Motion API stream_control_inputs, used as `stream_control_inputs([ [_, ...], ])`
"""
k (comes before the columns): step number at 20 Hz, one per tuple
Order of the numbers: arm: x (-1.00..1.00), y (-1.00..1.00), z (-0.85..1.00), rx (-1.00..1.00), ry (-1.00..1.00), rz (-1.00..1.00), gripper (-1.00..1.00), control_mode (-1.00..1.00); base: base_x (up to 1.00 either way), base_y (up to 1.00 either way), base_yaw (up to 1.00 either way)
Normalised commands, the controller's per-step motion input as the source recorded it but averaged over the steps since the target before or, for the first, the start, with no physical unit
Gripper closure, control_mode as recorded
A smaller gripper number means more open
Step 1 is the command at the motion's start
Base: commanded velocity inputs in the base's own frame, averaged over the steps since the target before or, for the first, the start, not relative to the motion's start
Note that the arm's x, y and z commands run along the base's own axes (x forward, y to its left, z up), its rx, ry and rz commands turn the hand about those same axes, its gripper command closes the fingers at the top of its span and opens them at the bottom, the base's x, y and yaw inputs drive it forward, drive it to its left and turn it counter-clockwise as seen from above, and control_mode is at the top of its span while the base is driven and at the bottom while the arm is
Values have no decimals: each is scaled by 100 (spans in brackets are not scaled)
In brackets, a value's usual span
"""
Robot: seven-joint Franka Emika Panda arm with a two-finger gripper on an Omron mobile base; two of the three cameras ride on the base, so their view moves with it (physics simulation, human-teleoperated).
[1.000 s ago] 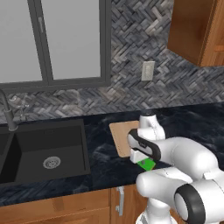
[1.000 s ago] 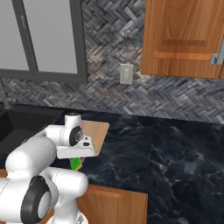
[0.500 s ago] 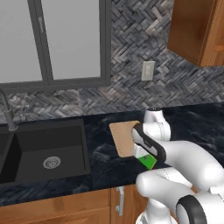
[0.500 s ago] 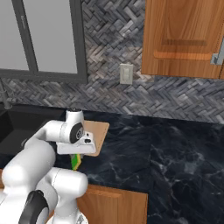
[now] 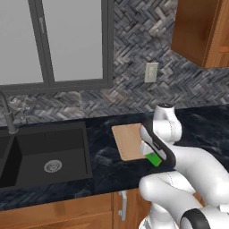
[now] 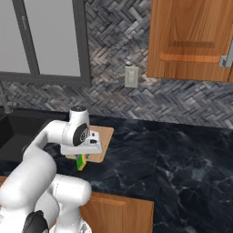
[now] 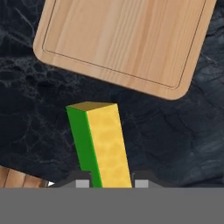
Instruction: Pick up the sponge from the counter and clean the cutting board by briefly scrubbing or pressing down on the cutting board. Once finished, release the sponge.
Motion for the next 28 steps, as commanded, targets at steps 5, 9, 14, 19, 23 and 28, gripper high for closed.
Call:
stream_control_inputs([
  [5, 18, -2, 22, 0, -1, 2, 100, -100, 0, 0, 0],
  [9, 21, -5, 10, -1, 0, 2, 100, -100, 0, 0, 0],
  [14, 25, -10, 3, -3, 2, 3, 100, -100, 0, 0, 0],
  [19, 30, -3, -2, -10, 10, 0, 100, -100, 0, 0, 0],
  [23, 36, 0, -2, -8, 11, 0, 100, -100, 0, 0, 0],
  [28, 38, 0, -5, -1, 1, 0, 100, -100, 0, 0, 0],
])
